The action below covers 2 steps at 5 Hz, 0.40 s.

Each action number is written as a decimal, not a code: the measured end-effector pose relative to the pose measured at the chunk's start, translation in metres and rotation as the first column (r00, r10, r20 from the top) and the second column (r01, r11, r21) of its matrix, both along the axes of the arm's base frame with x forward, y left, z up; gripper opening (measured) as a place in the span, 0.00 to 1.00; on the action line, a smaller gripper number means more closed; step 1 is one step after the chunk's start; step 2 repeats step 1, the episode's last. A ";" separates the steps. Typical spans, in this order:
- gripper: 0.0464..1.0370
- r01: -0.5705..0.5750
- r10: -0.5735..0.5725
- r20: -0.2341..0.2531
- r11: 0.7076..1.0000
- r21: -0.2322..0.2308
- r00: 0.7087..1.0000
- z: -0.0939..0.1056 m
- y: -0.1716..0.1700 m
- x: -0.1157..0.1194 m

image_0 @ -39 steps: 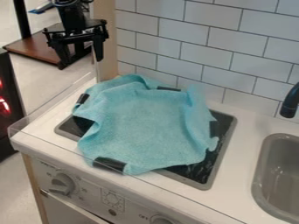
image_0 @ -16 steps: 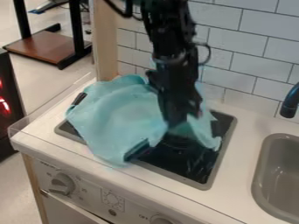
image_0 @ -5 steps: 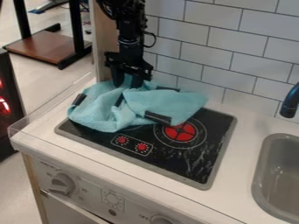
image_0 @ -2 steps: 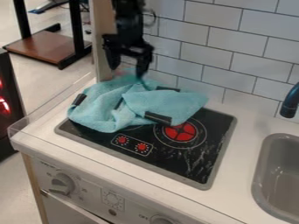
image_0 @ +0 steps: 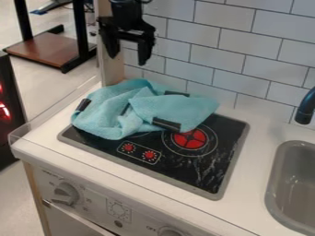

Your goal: Fold the cloth from bottom right to top left

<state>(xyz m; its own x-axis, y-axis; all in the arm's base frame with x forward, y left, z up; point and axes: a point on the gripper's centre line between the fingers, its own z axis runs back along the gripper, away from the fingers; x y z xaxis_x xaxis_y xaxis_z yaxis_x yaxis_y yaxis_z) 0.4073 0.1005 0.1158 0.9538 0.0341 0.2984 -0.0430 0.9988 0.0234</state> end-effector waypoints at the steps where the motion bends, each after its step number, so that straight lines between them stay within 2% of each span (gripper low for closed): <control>1: 0.96 -0.016 0.016 -0.012 0.998 -0.060 1.000 -0.002 -0.010 -0.011; 2: 0.96 -0.016 0.016 -0.012 0.998 -0.060 1.000 -0.002 -0.010 -0.011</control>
